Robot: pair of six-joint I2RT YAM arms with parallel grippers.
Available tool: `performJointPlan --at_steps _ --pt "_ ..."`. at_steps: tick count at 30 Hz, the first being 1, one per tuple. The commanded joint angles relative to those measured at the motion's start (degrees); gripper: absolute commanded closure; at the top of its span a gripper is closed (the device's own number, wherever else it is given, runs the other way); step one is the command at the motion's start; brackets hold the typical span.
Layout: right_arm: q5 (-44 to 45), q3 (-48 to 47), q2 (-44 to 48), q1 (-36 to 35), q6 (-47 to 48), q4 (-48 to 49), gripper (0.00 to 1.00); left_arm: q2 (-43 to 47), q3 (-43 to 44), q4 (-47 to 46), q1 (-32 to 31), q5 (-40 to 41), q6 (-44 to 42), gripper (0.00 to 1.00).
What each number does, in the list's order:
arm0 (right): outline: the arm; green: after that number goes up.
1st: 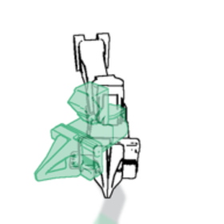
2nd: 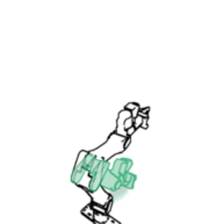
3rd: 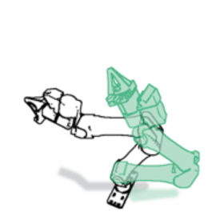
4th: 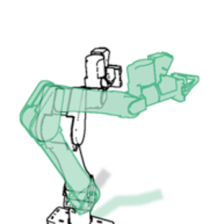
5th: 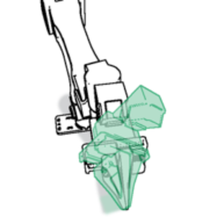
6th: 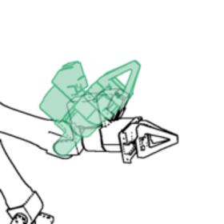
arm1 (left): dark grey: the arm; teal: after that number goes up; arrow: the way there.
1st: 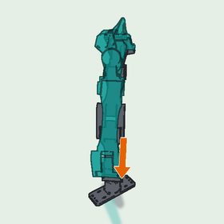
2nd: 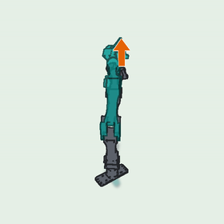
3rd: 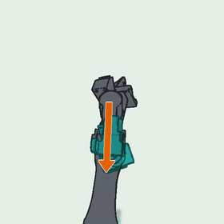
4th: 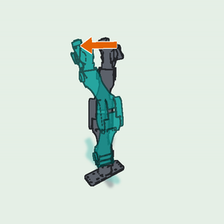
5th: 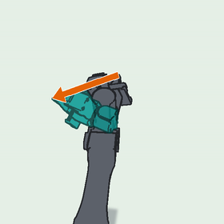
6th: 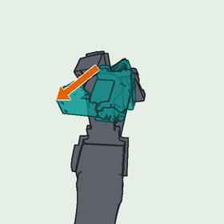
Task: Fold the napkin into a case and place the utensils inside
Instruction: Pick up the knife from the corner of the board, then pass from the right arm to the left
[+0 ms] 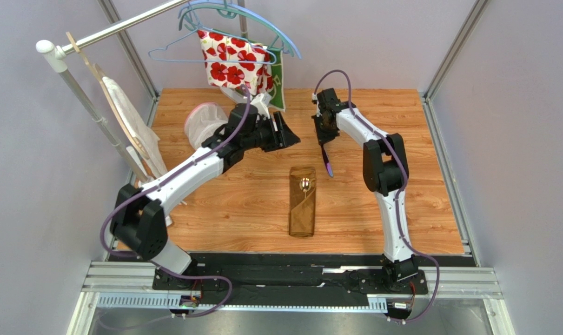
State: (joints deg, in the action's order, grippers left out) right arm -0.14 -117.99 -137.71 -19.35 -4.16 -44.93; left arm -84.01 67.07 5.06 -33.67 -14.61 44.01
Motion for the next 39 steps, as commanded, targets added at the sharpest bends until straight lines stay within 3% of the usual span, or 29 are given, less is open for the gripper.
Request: performJointPlan --at_steps 1,5,13,18,39 --pt "-1.62 11.88 7.09 -0.16 1.44 4.82 1.00 -10.00 8.07 6.19 0.18 -3.49 1.34 0.37" --pt "-3.19 16.64 12.98 0.46 2.58 9.41 1.00 -18.10 13.59 5.22 0.62 -4.99 3.80 0.36" --pt "-5.13 21.22 15.62 0.81 2.76 12.75 1.00 -36.12 24.94 3.20 2.91 -11.92 11.27 0.36" --pt "-6.18 24.82 18.17 1.16 2.32 15.39 1.00 -41.14 26.62 -2.94 3.52 -12.90 14.88 0.37" --pt "-9.35 32.03 25.65 1.07 0.03 19.26 1.00 -54.41 37.78 -6.37 3.17 -13.78 19.88 0.34"
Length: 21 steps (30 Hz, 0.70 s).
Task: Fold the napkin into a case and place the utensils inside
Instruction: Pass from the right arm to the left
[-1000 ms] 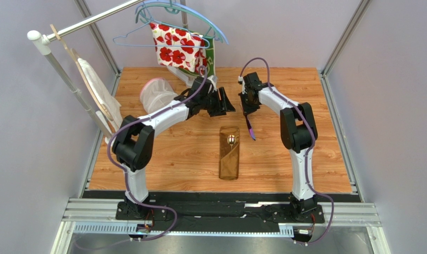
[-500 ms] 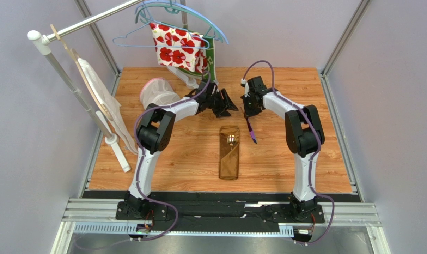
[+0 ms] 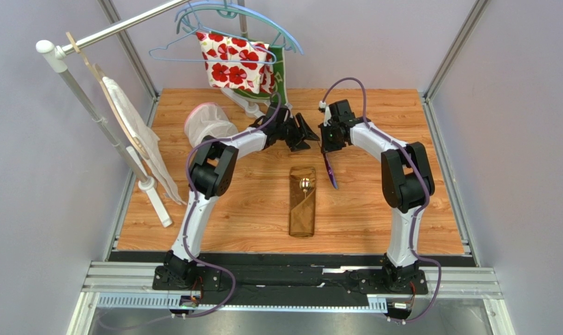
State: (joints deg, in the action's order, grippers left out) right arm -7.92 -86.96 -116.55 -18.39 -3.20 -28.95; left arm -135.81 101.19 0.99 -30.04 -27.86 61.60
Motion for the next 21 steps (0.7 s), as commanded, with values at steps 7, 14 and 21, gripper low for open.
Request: performJointPlan --at_steps 7,14,21 --pt "-2.62 2.93 7.03 -0.86 -1.54 3.81 1.00 -7.80 9.37 -3.54 -1.25 -0.44 3.96 0.35" --pt "-2.98 4.69 9.24 -1.03 -1.46 3.99 1.00 -9.74 10.52 -7.58 -1.51 -1.94 5.90 0.66" --pt "-1.05 5.83 12.74 -0.95 -6.62 -2.05 0.90 -3.17 3.06 -14.44 -1.42 -3.87 4.32 1.00"
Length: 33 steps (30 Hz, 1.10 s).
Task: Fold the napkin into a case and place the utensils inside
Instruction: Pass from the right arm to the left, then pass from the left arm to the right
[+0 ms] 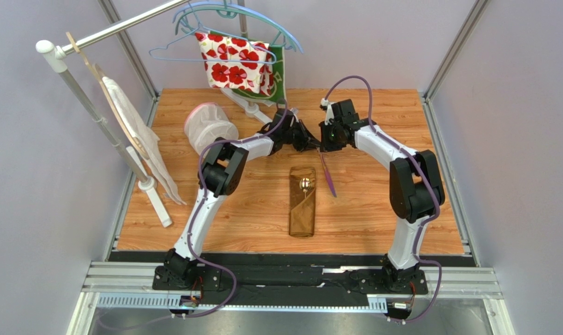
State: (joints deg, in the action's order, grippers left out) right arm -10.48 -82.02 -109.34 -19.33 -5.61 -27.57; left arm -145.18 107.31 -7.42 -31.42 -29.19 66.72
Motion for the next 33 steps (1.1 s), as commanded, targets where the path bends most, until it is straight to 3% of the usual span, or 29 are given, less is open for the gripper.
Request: performJointPlan --at_steps 1,2,5,13,18,26,30,33 --pt "1.17 1.94 7.11 0.26 -5.46 -4.32 0.87 7.53 -5.07 -6.46 -0.05 -2.80 -1.41 1.00" --pt "0.90 4.65 8.78 0.61 -6.34 -4.51 0.74 8.59 -5.96 -7.68 -0.05 -3.50 -2.46 1.00" --pt "0.28 7.92 14.75 1.40 -8.71 -7.04 0.53 13.07 -9.21 -9.01 -0.05 -6.49 -3.52 1.00" --pt "-14.90 23.28 29.17 3.07 -11.36 -3.11 0.35 24.94 -24.49 -30.07 -0.40 -14.83 5.78 1.00" --pt "-30.88 28.05 34.45 3.69 -14.78 5.15 0.32 30.74 -30.13 -32.65 -1.10 -17.30 8.25 1.00" --pt "-38.97 35.78 43.07 3.43 -20.75 13.24 0.28 36.20 -37.69 -36.51 -1.01 -18.01 9.47 1.00" --pt "-43.47 38.15 41.58 1.76 -22.68 15.43 0.30 37.60 -38.31 -39.60 -1.01 -17.57 11.85 1.00" --pt "-46.91 40.96 41.22 0.00 -26.55 23.07 0.38 39.97 -39.27 -38.82 -0.84 -16.08 11.24 1.00"
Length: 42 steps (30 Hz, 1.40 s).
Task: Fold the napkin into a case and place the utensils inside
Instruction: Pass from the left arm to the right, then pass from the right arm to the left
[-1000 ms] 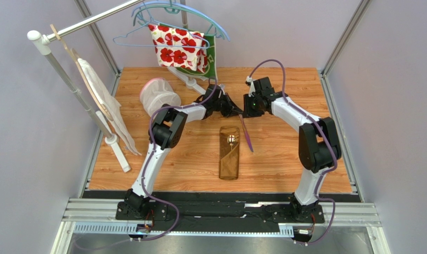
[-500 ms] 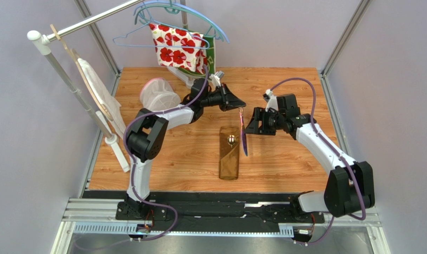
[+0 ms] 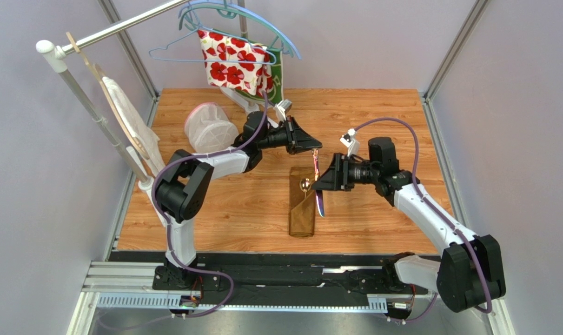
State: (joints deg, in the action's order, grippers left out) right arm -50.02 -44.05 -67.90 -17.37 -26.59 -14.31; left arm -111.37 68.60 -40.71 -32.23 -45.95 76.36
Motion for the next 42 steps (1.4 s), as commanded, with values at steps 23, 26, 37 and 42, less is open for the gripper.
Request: performJointPlan --at_steps 23,26,37,42 --pt "-8.34 -11.67 -7.34 -26.40 24.04 -23.83 1.00 46.06 5.07 94.32 5.07 6.24 -70.12 0.39" --pt "-9.56 -11.67 -3.74 -28.86 24.22 -23.49 1.00 47.39 0.14 93.89 5.07 -4.38 -69.33 0.36" --pt "-10.36 -11.14 -1.18 -34.22 22.63 -23.49 1.00 48.89 -9.18 84.66 4.98 -17.12 -64.67 0.23" --pt "-9.40 -12.20 -1.71 -34.49 23.60 -22.96 1.00 49.23 -11.91 81.58 4.37 -21.54 -62.74 0.33"
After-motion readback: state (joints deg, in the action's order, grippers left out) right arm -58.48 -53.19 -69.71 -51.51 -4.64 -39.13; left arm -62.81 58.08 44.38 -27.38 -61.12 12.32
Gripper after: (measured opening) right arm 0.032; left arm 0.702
